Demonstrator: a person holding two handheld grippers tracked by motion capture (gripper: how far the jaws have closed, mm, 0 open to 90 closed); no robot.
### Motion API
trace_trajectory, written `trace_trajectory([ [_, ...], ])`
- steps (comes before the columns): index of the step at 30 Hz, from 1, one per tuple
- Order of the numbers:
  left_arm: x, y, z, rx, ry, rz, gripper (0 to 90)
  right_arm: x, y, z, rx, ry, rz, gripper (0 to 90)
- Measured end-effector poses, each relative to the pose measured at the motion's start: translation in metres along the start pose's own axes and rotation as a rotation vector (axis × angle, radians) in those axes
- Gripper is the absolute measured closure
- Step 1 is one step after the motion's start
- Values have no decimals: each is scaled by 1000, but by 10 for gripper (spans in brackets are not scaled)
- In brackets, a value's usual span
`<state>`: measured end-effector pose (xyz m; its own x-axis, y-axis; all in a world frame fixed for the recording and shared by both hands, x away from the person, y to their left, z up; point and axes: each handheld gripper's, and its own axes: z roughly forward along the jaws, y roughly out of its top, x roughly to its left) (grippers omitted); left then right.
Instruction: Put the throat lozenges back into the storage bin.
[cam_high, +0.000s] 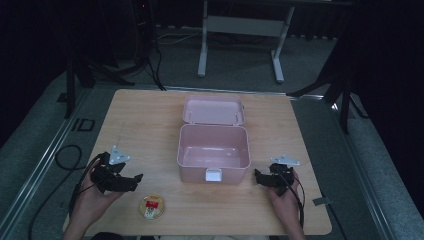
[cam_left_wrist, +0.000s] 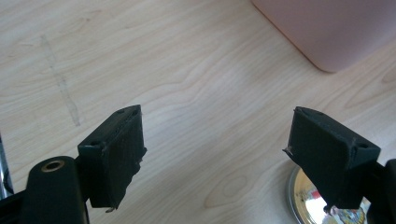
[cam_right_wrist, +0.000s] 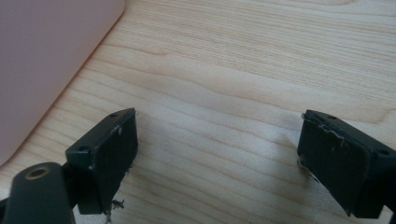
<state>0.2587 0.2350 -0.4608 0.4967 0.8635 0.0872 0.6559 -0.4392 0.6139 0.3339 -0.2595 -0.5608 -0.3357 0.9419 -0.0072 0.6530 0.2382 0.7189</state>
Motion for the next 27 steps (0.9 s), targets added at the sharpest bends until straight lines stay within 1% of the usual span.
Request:
trace_trajectory([
  [8,-6,0,1,36,-12,30,182,0,0,0,0,0,0,121],
  [11,-8,1,0,46,-28,43,182,0,0,0,0,0,0,121],
  [19,-15,2,1,80,-39,78,183,0,0,0,0,0,0,121],
  [27,-21,3,0,94,-51,100,184,0,0,0,0,-1,0,121],
])
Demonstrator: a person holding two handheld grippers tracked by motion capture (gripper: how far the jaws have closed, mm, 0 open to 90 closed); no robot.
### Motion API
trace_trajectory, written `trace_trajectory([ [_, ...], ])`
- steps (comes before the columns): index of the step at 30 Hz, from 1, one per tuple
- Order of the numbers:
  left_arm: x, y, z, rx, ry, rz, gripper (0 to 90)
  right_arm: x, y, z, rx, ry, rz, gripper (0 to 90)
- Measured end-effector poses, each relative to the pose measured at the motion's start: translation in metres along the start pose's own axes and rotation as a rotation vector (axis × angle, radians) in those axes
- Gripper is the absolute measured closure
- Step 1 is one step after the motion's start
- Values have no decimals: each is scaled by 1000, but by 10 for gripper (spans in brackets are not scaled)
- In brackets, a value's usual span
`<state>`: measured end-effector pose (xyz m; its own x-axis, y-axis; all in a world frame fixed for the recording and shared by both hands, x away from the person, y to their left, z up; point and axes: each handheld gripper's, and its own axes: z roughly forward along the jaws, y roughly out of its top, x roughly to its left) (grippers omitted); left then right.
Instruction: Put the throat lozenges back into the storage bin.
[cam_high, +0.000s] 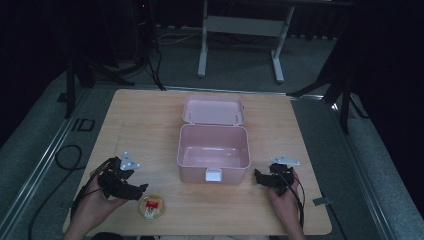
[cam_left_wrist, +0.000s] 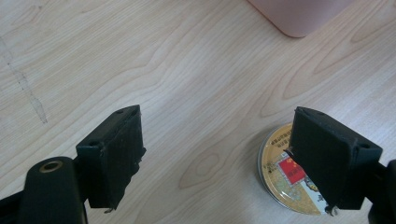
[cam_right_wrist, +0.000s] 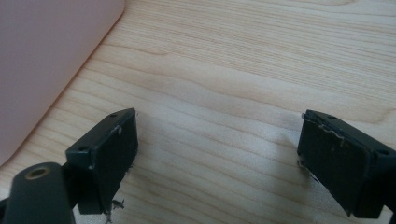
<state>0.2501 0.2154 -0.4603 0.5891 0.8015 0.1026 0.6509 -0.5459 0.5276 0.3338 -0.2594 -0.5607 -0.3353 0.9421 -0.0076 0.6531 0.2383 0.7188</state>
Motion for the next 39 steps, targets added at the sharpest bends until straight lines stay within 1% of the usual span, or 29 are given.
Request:
trace_trajectory([
  [5,-4,1,0,19,-10,23,185,0,0,0,0,0,0,121],
  [9,-7,2,2,26,-29,34,188,0,0,0,0,1,0,121],
  [15,-10,2,6,63,-41,61,192,0,0,0,0,1,0,121],
  [23,-14,2,10,87,-60,78,192,0,0,0,0,1,0,121],
  [39,-18,2,13,155,-101,132,192,0,0,0,-1,1,0,121],
])
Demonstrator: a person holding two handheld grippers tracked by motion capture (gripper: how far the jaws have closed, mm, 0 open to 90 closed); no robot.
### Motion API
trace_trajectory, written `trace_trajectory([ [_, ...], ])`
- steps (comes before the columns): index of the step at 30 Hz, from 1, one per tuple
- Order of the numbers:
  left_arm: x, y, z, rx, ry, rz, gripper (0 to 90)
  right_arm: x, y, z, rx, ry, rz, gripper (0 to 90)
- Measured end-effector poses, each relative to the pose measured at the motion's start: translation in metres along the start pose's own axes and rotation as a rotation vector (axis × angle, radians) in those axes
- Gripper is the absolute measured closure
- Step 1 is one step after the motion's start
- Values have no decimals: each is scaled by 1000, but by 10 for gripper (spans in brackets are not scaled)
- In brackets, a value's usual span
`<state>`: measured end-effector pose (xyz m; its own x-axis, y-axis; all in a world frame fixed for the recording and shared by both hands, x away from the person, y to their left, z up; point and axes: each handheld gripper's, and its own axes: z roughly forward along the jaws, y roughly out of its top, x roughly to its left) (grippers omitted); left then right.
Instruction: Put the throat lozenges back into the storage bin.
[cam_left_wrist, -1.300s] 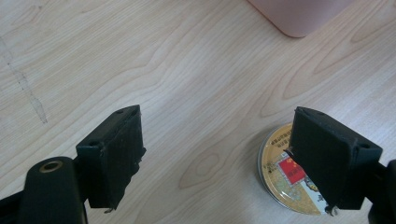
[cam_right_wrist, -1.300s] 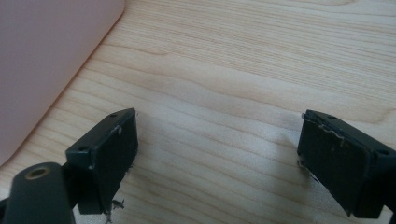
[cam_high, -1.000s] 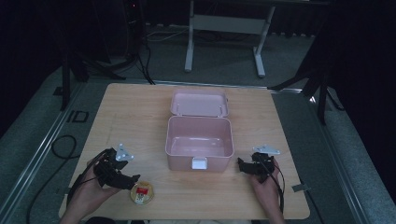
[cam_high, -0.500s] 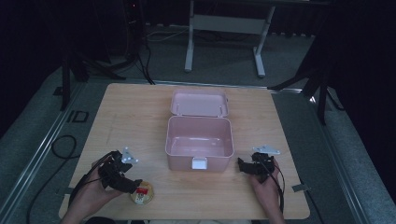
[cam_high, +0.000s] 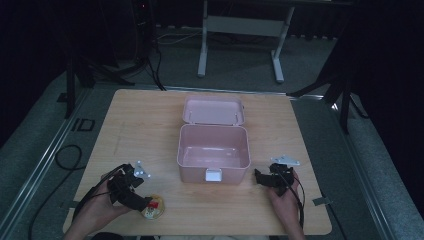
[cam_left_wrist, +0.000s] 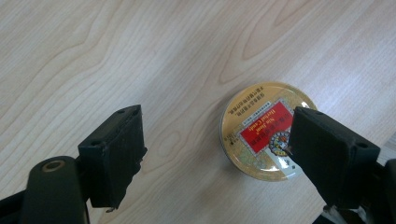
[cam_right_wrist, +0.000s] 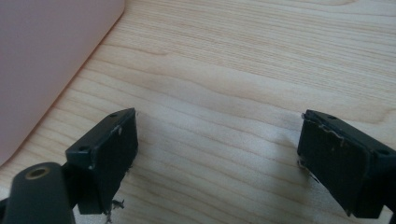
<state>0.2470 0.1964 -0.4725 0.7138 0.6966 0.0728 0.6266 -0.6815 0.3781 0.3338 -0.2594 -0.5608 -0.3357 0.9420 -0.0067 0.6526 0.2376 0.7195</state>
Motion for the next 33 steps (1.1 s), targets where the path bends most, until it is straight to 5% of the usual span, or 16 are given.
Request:
trace_trajectory([
  [33,-15,14,19,115,-73,126,155,1,0,0,0,-5,5,122],
])
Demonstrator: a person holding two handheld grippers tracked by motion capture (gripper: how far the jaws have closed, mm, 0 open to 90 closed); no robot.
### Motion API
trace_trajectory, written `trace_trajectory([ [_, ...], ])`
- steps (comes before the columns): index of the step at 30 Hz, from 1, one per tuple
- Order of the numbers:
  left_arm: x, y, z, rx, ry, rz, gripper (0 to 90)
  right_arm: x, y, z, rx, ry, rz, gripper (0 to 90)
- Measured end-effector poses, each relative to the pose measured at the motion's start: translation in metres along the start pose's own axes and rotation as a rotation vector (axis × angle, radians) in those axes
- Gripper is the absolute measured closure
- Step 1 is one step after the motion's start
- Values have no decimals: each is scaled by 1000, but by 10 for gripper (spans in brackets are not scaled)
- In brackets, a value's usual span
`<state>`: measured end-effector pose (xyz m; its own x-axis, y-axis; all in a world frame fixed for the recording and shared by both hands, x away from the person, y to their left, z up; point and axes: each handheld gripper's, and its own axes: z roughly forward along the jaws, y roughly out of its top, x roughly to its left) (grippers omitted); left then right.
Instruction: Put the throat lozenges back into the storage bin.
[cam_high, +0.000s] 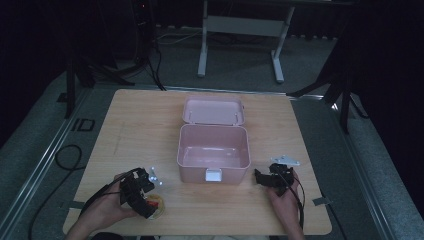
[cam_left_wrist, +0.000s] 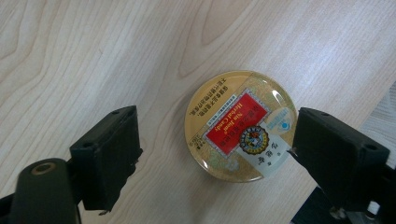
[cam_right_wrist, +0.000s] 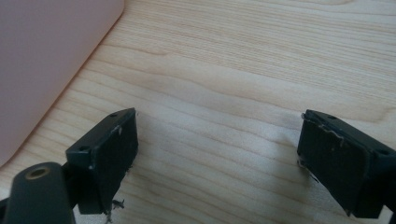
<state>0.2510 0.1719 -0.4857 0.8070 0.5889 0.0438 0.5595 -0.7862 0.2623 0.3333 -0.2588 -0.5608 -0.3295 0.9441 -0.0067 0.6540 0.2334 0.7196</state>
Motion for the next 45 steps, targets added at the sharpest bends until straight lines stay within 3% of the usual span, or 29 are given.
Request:
trace_trajectory([
  [17,-3,0,19,46,-33,17,149,0,0,0,0,0,1,122],
  [31,-8,0,24,64,-46,40,148,0,0,0,0,0,0,122],
  [45,-12,2,34,102,-33,59,176,0,0,0,0,0,0,122],
])
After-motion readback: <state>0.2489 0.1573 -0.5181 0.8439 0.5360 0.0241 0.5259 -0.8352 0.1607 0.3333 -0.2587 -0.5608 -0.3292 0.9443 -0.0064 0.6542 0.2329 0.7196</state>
